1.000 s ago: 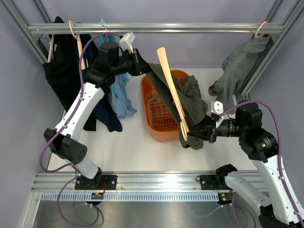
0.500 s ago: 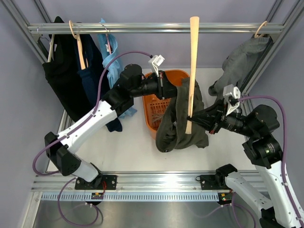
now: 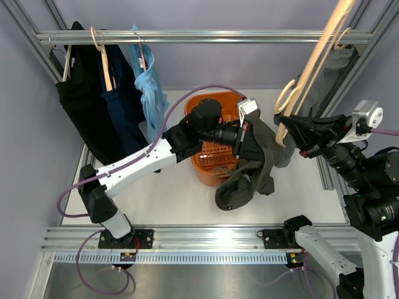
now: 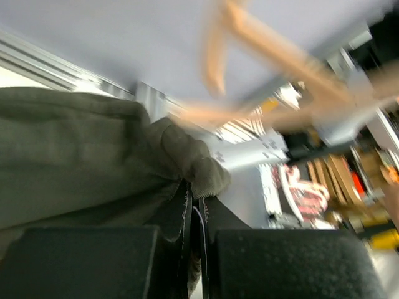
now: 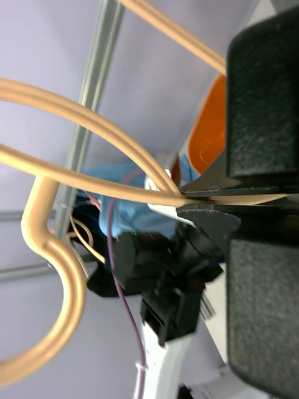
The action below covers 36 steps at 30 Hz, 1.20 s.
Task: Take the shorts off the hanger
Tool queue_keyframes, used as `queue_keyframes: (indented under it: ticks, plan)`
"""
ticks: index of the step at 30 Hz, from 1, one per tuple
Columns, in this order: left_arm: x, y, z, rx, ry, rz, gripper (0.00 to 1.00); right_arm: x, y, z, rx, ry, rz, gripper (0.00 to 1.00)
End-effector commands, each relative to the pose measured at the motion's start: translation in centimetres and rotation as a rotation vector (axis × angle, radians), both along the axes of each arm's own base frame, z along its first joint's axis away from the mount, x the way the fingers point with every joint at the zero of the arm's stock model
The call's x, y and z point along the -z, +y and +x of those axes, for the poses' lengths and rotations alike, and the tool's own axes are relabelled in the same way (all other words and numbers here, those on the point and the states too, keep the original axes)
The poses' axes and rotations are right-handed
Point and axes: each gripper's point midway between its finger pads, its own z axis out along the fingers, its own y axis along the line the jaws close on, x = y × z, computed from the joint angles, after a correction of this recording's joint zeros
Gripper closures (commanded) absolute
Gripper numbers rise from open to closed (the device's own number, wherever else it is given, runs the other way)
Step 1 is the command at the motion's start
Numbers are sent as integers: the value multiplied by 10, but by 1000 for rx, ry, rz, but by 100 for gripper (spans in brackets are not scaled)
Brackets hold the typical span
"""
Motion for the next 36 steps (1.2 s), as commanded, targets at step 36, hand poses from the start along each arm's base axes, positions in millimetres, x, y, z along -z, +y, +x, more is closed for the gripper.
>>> queue_keyframes:
  ticks: [36]
  plan:
    - [31,52,46,-209,-493,208,100,90,42,30,-308,449,18,100]
